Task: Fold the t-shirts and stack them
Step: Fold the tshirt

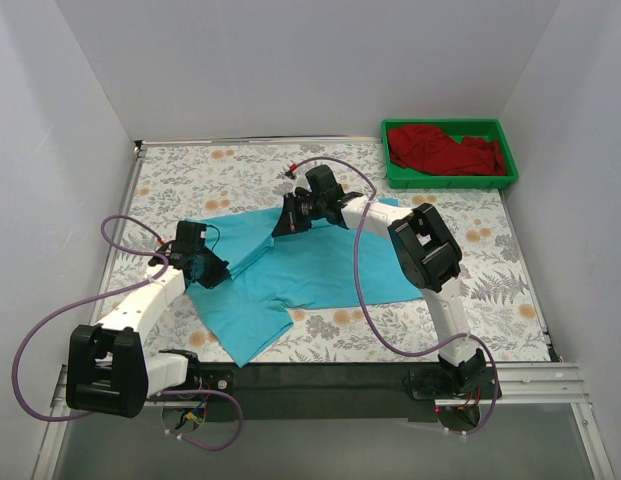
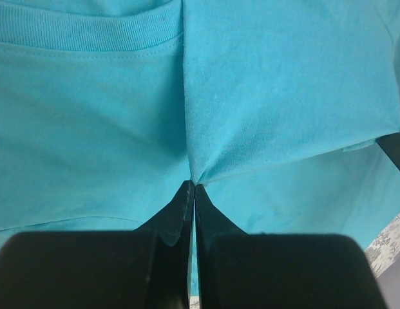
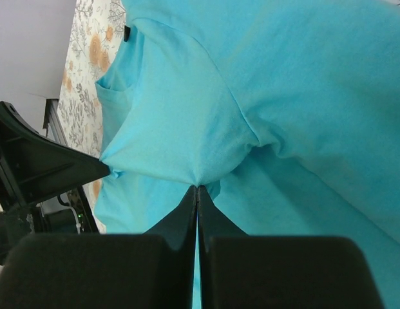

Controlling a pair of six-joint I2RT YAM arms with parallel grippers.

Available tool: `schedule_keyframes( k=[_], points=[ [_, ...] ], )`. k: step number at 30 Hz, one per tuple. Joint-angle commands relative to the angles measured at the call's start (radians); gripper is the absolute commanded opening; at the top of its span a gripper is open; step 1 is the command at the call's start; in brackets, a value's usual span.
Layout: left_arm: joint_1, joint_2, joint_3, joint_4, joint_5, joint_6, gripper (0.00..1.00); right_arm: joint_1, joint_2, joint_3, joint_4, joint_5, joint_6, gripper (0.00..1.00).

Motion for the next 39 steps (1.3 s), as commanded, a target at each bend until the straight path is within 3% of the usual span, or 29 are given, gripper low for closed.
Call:
schedule_keyframes(
  k=[1,4,7,10,16,25,30,36,39],
  points=[
    [0.005,-0.01,0.011,-0.031,0.034,-0.002,0.01,-0.001,0.016,0.047,-0.07,-0.021,-0.031,0.01],
    [0.005,-0.015,0.014,-0.045,0.027,0.004,0.01,-0.002,0.011,0.041,-0.093,0.006,-0.042,0.09],
    [0.005,-0.012,-0.007,-0.036,0.029,0.005,0.01,-0.001,-0.004,0.016,-0.093,0.035,-0.051,0.3],
    [0.005,-0.003,-0.024,-0.015,0.05,0.004,0.01,0.01,-0.022,-0.005,-0.084,0.035,-0.065,0.43],
    [0.003,0.002,-0.024,-0.001,0.061,0.009,0.01,0.032,-0.044,-0.065,-0.067,0.066,-0.062,0.48],
    [0.005,-0.01,-0.015,-0.002,0.055,0.013,0.01,0.055,-0.006,-0.088,0.048,0.018,-0.069,0.43],
    [0.005,-0.013,-0.003,-0.014,0.047,0.018,0.01,0.056,0.002,-0.099,0.057,0.0,-0.075,0.35],
    [0.005,-0.02,0.039,-0.045,0.044,0.028,0.0,0.055,-0.044,-0.109,0.046,0.015,-0.082,0.04],
    [0.005,-0.015,0.048,-0.059,0.058,0.03,0.0,0.053,-0.056,-0.099,0.01,0.021,-0.083,0.01]
  ],
)
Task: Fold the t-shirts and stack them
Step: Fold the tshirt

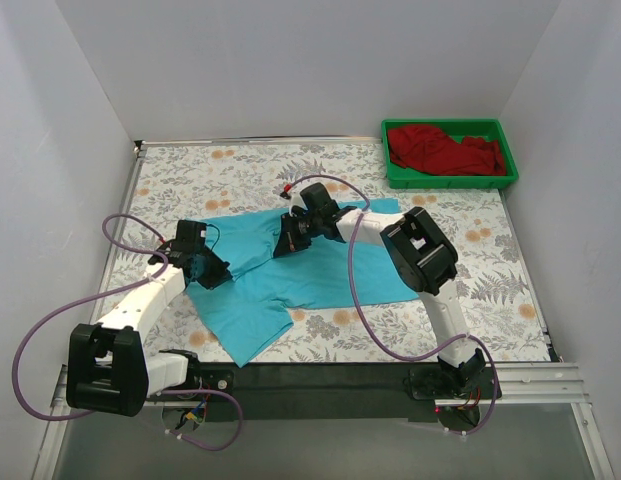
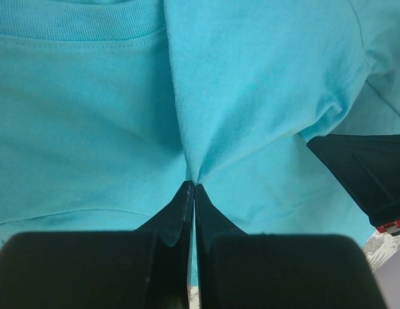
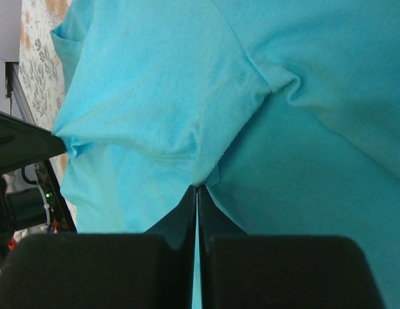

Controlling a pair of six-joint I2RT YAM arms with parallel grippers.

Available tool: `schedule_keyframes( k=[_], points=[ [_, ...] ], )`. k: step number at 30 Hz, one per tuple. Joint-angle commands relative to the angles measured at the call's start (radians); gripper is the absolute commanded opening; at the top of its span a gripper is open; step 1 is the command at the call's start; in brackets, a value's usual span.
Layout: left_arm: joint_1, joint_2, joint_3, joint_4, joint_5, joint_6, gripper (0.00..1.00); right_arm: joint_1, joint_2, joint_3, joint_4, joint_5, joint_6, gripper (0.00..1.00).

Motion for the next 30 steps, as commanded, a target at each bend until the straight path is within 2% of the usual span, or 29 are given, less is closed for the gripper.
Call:
schedule_keyframes(
  k=[1,17,20,21,23,24,27,28,30],
  points=[
    [0.005,-0.021,0.037,-0.03,0.02,0.01,0.0,-0.002,-0.059,0.019,-0.015,-0.003,-0.019,0.01],
    [0.005,-0.034,0.012,-0.068,0.084,0.011,0.02,-0.014,-0.073,0.086,-0.202,0.015,-0.054,0.02],
    [0.005,-0.043,0.003,-0.067,0.09,0.005,0.11,-0.016,-0.081,0.089,-0.218,0.023,-0.07,0.17],
    [0.005,-0.047,0.004,-0.067,0.09,0.005,0.2,-0.017,-0.085,0.089,-0.225,0.026,-0.085,0.28],
    [0.005,-0.055,0.026,-0.074,0.069,0.007,0.29,-0.028,-0.117,0.085,-0.238,0.037,-0.102,0.37],
    [0.009,-0.052,0.044,-0.087,0.028,0.025,0.32,-0.034,-0.136,0.08,-0.251,0.064,-0.126,0.46],
    [0.064,-0.034,0.135,-0.099,-0.029,0.088,0.38,-0.074,-0.214,0.047,-0.27,0.144,-0.168,0.52],
    [0.087,-0.012,0.153,-0.093,-0.064,0.102,0.44,-0.103,-0.234,0.034,-0.273,0.161,-0.194,0.55],
    [0.144,0.015,0.208,-0.062,-0.077,0.128,0.45,-0.138,-0.289,-0.01,-0.271,0.21,-0.218,0.56]
  ],
)
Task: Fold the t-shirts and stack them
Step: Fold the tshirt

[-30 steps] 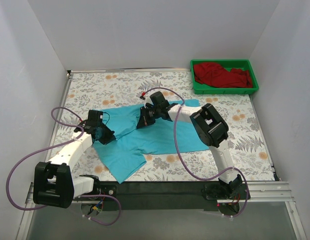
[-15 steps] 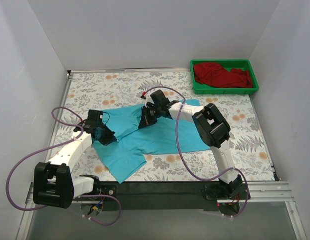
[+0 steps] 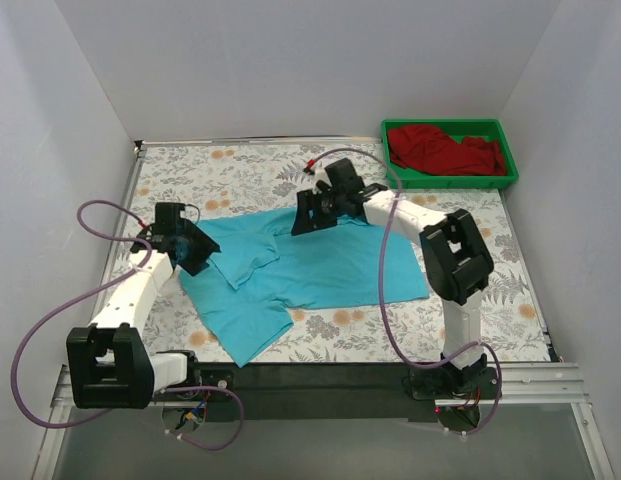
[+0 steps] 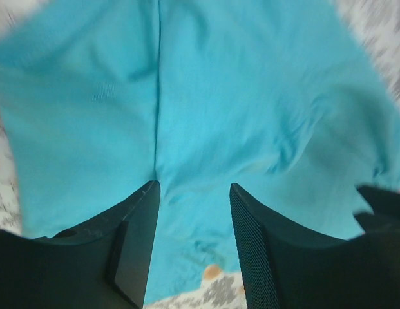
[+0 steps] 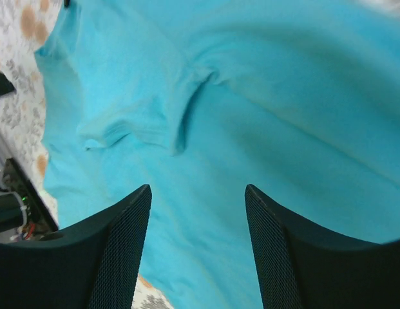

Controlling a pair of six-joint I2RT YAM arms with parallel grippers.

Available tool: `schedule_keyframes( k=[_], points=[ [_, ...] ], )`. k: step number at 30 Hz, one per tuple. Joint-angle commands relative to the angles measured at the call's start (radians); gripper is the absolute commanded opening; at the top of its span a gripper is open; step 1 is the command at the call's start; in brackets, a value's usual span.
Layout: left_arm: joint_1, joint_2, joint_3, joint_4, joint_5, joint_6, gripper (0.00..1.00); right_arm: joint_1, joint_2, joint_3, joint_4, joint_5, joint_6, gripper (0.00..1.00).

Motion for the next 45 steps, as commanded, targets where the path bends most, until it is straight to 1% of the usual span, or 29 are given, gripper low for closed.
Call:
schedule_keyframes(
  k=[1,2,5,7,8,11,14,17,19,27,29,31,32,35,40,43,45],
  points=[
    [0.114,0.054,0.11,0.049,-0.083,0.082,0.45,-0.108,-0.144,-0.043,-0.005,0.103,-0.084,0.57],
    [0.16,0.071,0.122,0.063,-0.089,0.086,0.46,-0.131,-0.167,-0.058,-0.005,0.112,-0.099,0.57],
    [0.244,0.158,0.162,0.16,-0.091,0.096,0.47,-0.229,-0.194,-0.109,-0.003,0.115,-0.125,0.57],
    [0.274,0.23,0.19,0.201,-0.095,0.092,0.47,-0.292,-0.207,-0.142,-0.002,0.12,-0.134,0.57],
    [0.287,0.249,0.198,0.248,-0.092,0.092,0.47,-0.31,-0.209,-0.15,0.004,0.125,-0.147,0.57],
    [0.294,0.328,0.216,0.343,-0.089,0.089,0.47,-0.369,-0.207,-0.179,0.023,0.132,-0.156,0.56],
    [0.294,0.426,0.26,0.371,-0.077,0.095,0.45,-0.413,-0.197,-0.196,0.041,0.131,-0.154,0.56],
    [0.294,0.485,0.288,0.392,-0.042,0.096,0.43,-0.439,-0.184,-0.208,0.058,0.132,-0.154,0.55],
    [0.294,0.499,0.285,0.406,-0.007,0.095,0.42,-0.455,-0.174,-0.218,0.067,0.137,-0.154,0.55],
    [0.294,0.554,0.274,0.483,0.049,0.086,0.41,-0.507,-0.143,-0.244,0.115,0.16,-0.148,0.54],
    [0.294,0.568,0.267,0.497,0.038,0.086,0.37,-0.518,-0.128,-0.251,0.124,0.163,-0.144,0.54],
    [0.294,0.591,0.27,0.498,-0.002,0.095,0.29,-0.534,-0.109,-0.254,0.135,0.165,-0.139,0.53],
    [0.294,0.599,0.273,0.495,-0.016,0.099,0.21,-0.54,-0.102,-0.258,0.138,0.166,-0.138,0.53],
    [0.295,0.635,0.296,0.488,-0.082,0.13,0.1,-0.562,-0.082,-0.265,0.141,0.169,-0.138,0.52],
    [0.312,0.692,0.362,0.465,-0.164,0.187,0.02,-0.577,-0.079,-0.287,0.142,0.177,-0.141,0.5],
    [0.327,0.721,0.385,0.455,-0.221,0.231,0.01,-0.577,-0.091,-0.307,0.142,0.166,-0.131,0.5],
    [0.327,0.74,0.415,0.451,-0.232,0.274,0.03,-0.577,-0.098,-0.311,0.141,0.163,-0.13,0.5]
  ],
)
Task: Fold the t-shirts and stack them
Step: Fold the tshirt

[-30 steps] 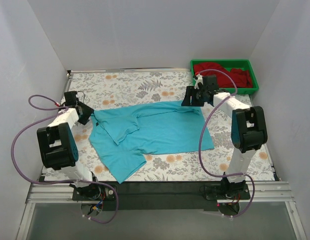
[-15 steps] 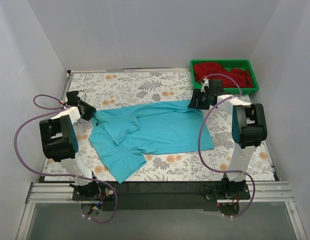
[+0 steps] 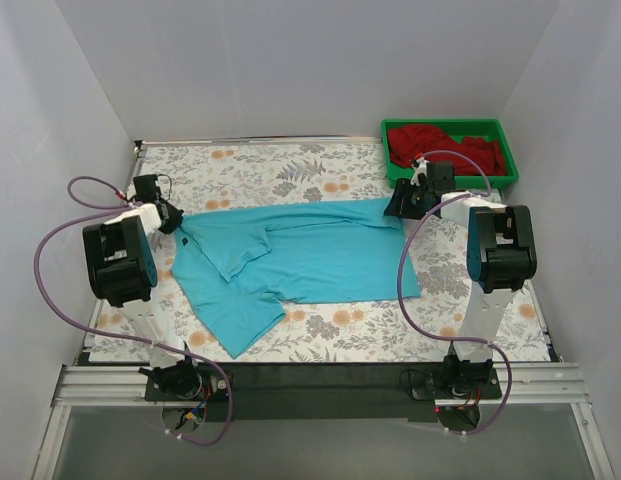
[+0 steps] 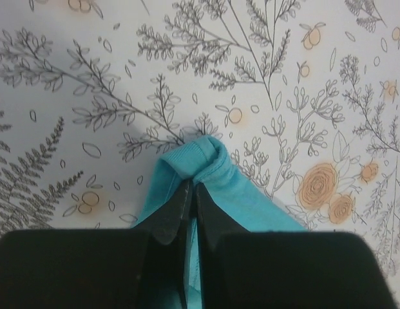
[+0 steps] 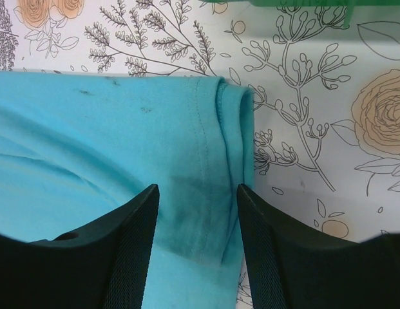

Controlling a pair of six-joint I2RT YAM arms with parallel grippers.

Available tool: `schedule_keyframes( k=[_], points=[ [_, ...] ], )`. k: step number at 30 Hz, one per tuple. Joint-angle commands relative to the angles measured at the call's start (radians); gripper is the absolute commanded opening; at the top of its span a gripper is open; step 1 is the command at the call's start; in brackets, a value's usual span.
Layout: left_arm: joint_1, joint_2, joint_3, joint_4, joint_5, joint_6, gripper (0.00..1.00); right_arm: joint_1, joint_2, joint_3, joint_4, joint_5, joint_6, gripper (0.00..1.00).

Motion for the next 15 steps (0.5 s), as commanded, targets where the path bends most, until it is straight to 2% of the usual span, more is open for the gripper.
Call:
schedule_keyframes(
  k=[1,3,4,7,8,11,15],
  points=[
    [0.026,0.033,0.053,-0.025,-0.118,0.101,0.09,-0.007,-0.015,-0.037,-0.016,0.018,-0.003,0.5],
    [0.026,0.028,0.073,-0.039,-0.089,0.109,0.18,-0.004,-0.026,-0.034,-0.018,0.017,-0.009,0.5],
    [0.018,0.006,0.075,-0.039,-0.066,0.115,0.31,-0.003,-0.043,-0.034,-0.018,0.015,-0.012,0.5],
    [-0.019,-0.063,0.071,-0.047,-0.067,0.14,0.49,0.008,-0.083,-0.029,-0.019,0.028,-0.026,0.51],
    [-0.026,-0.082,0.075,-0.07,-0.07,0.138,0.58,0.012,-0.095,-0.029,-0.021,0.044,-0.035,0.5],
    [-0.063,-0.175,0.073,-0.132,-0.076,0.122,0.74,0.034,-0.143,-0.037,-0.028,0.09,-0.055,0.51],
    [-0.178,-0.283,0.053,-0.251,-0.119,0.096,0.76,0.091,-0.215,-0.073,-0.045,0.155,-0.071,0.51]
  ],
)
